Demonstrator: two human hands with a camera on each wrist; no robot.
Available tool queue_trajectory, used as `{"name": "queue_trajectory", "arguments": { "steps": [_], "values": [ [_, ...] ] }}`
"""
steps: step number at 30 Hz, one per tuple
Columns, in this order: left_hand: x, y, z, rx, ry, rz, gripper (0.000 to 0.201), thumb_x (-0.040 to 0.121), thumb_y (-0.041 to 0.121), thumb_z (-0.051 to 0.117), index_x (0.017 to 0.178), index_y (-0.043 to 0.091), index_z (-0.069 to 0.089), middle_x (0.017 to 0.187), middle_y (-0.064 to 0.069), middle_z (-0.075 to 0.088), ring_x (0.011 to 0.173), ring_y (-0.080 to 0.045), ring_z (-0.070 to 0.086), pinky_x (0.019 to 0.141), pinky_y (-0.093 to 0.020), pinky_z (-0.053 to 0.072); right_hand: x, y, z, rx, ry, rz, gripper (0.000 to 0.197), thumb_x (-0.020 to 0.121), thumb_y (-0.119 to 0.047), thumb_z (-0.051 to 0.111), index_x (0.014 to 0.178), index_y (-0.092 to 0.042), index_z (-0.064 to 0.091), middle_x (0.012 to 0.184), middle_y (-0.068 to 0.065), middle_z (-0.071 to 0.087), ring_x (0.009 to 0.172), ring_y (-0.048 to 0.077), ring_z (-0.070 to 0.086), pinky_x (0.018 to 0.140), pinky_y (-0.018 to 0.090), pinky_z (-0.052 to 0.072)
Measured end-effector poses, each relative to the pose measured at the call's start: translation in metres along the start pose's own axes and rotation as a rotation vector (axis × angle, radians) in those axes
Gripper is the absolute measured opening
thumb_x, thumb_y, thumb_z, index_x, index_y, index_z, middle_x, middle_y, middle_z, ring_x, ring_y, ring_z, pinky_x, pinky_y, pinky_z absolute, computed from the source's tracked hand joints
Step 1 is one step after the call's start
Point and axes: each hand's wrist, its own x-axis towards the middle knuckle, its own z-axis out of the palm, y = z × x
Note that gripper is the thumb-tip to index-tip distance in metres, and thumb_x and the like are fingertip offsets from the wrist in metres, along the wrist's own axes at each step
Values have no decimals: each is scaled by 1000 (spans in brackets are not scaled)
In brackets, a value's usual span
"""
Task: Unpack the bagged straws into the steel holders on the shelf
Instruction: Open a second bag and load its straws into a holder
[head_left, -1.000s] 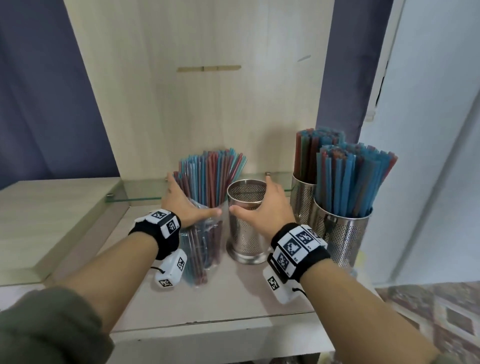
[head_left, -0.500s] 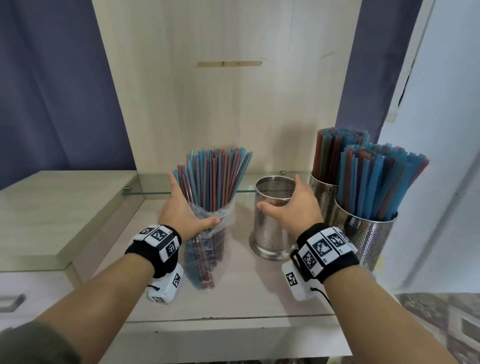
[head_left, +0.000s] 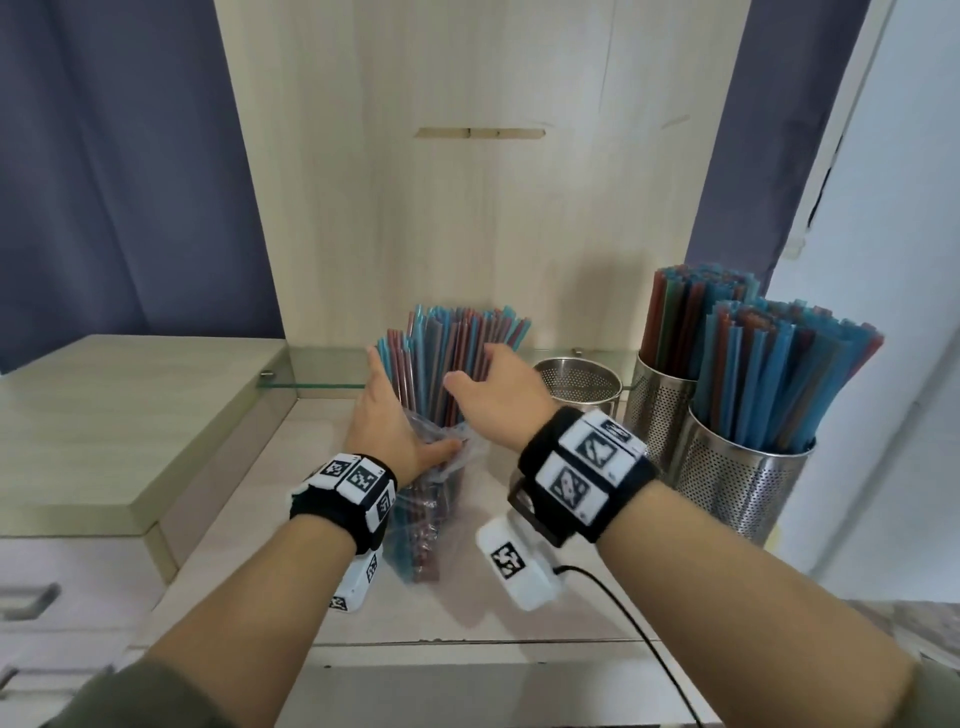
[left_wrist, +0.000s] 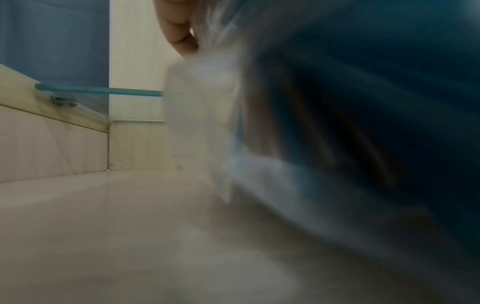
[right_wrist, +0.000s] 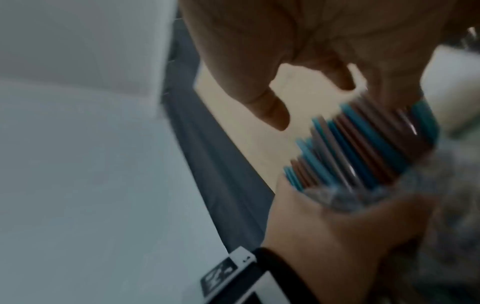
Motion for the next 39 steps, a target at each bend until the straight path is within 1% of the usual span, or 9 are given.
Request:
{"name": "queue_trajectory", "arguments": {
  "steps": [2, 5, 7, 13, 19, 24, 33, 36, 39],
  "values": [
    [0, -2, -1, -33, 12, 13, 152, 53, 46, 93, 152, 22, -19, 155, -14, 29, 141, -30, 32, 114, -45, 32, 17, 0, 17, 151, -41, 227, 81, 93, -37, 58, 152, -1, 15, 121, 13, 60, 105, 25, 61, 81, 32, 52],
    [-1, -4, -2, -107, 61, 103, 148, 49, 55, 90, 152, 27, -12, 151, -8, 36, 138, -25, 36, 112, -45, 37, 39, 3, 33, 327, 56, 332, 99, 87, -36, 67, 154, -4, 2, 150, 19, 37, 133, 34, 44, 106, 42, 42],
    [-1, -5, -2, -167, 92, 141, 145, 50, 54, 90, 153, 27, -9, 148, -5, 39, 136, -21, 39, 111, -42, 39, 47, 5, 35, 445, 101, 298, 104, 85, -32, 72, 154, -6, -1, 153, 16, 32, 136, 32, 40, 105, 39, 39],
    [-4, -2, -7, -263, 224, 196, 141, 58, 45, 90, 152, 27, -12, 155, -7, 29, 143, -19, 30, 116, -42, 33, 49, 7, 34, 654, 130, 66, 69, 73, -22, 85, 130, -9, 48, 110, -3, 65, 105, 15, 65, 93, 32, 53],
    [-5, -4, -8, -314, 226, 241, 142, 59, 43, 91, 152, 26, -15, 155, -5, 29, 143, -15, 32, 116, -34, 32, 40, 7, 29, 521, 183, -186, 61, 75, -23, 83, 122, -19, 45, 114, -5, 62, 107, 7, 61, 98, 33, 52],
    [-10, 2, -10, -242, 195, 189, 139, 56, 53, 89, 151, 33, -12, 142, -5, 46, 128, -20, 50, 103, -38, 46, 37, 14, 42, 410, 235, -210, 73, 66, -56, 73, 124, -21, 48, 121, -1, 58, 113, 14, 59, 98, 42, 52],
    [-12, 7, -10, -172, 185, 133, 146, 58, 50, 89, 152, 23, -20, 146, -8, 39, 129, -26, 46, 99, -34, 41, 42, 21, 37, 415, 301, -215, 49, 83, -29, 77, 122, -14, 52, 105, -8, 63, 96, 6, 62, 88, 25, 51],
    [-11, 3, -10, -149, 141, 90, 146, 58, 57, 86, 146, 36, -29, 133, -6, 56, 116, -26, 58, 92, -33, 46, 45, 24, 37, 377, 288, -217, 42, 84, -30, 75, 117, -15, 56, 104, -6, 66, 97, 10, 64, 90, 32, 54],
    [-8, 2, -11, -129, 183, 97, 145, 54, 60, 86, 150, 34, -20, 140, -6, 49, 125, -25, 50, 100, -40, 46, 46, 26, 37, 366, 255, -199, 33, 87, -31, 73, 112, -17, 57, 102, -6, 67, 95, 10, 65, 89, 34, 55]
  ]
}}
